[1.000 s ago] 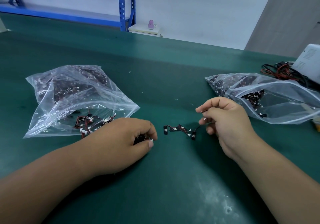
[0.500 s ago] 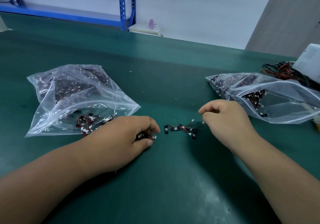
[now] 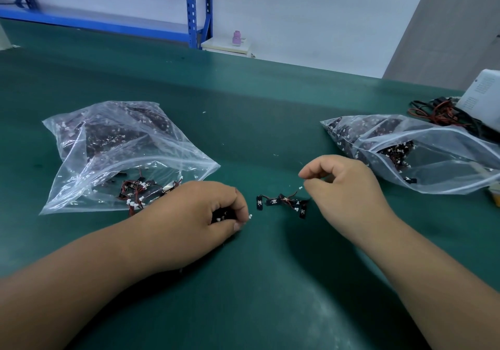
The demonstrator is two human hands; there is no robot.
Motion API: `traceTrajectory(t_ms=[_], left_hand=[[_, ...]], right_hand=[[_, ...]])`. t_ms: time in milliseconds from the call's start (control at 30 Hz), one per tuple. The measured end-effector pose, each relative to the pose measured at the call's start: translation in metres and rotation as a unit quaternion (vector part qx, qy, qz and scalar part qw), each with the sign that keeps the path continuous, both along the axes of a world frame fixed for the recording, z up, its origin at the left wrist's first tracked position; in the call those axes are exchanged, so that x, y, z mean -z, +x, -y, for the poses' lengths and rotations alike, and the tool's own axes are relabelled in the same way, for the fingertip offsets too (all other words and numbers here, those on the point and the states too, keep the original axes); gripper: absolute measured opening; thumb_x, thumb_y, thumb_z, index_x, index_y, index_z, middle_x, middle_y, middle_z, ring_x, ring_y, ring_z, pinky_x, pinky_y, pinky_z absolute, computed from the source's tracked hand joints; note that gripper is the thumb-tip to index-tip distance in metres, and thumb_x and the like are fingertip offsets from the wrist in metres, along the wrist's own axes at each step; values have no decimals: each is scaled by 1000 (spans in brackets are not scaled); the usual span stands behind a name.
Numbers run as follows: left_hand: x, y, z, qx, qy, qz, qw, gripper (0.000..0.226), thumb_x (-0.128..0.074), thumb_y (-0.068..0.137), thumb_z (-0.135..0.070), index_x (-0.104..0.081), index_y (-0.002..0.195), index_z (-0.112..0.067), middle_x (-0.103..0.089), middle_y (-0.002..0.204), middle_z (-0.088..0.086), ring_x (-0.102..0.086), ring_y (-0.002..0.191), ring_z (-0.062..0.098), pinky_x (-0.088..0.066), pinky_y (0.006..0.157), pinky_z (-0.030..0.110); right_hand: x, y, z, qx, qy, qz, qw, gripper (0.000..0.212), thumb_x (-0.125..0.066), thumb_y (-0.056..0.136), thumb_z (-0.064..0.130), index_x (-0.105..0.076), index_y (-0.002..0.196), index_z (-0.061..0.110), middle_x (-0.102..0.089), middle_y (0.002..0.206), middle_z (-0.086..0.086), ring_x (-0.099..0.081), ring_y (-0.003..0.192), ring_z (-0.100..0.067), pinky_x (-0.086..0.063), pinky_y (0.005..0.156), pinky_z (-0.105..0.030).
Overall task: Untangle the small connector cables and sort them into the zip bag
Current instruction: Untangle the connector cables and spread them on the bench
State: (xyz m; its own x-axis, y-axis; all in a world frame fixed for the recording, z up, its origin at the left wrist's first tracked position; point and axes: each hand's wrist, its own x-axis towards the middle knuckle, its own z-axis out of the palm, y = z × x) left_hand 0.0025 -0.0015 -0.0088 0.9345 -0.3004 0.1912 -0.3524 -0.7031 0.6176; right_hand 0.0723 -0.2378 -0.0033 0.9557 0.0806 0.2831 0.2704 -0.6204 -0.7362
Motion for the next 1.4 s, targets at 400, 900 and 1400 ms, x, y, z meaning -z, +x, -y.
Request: traceTrajectory(t_ms=[400, 900, 1400], left_hand=[[-3, 0, 3, 19, -72, -17, 997, 34, -78, 78, -16, -53, 90, -35, -68, 82, -12, -62, 69, 11, -50, 63, 25], [-4, 1, 2, -3, -43, -4, 999, 29, -72, 82, -16, -53, 93, -35, -66, 86, -16, -63, 77, 9, -48, 68, 21], [-4, 1, 2, 17, -64, -30, 997, 34, -73, 82, -15, -55, 102, -35, -69, 91, -17, -65, 84, 8, -47, 77, 20]], right_hand=[[8, -48, -39, -182, -79, 40, 979, 14, -75, 81, 30, -66, 90, 34, -66, 78, 16, -56, 67, -3, -38, 55, -16], [9, -39, -34, -179, -11, 18, 984, 22, -69, 82, 11, -69, 75, 32, -66, 72, 17, -60, 66, -5, -43, 58, -12], [7, -44, -34, -210, -107, 87, 968, 9, -74, 85, 25, -67, 80, 27, -56, 72, 12, -54, 74, -8, -41, 63, -21]])
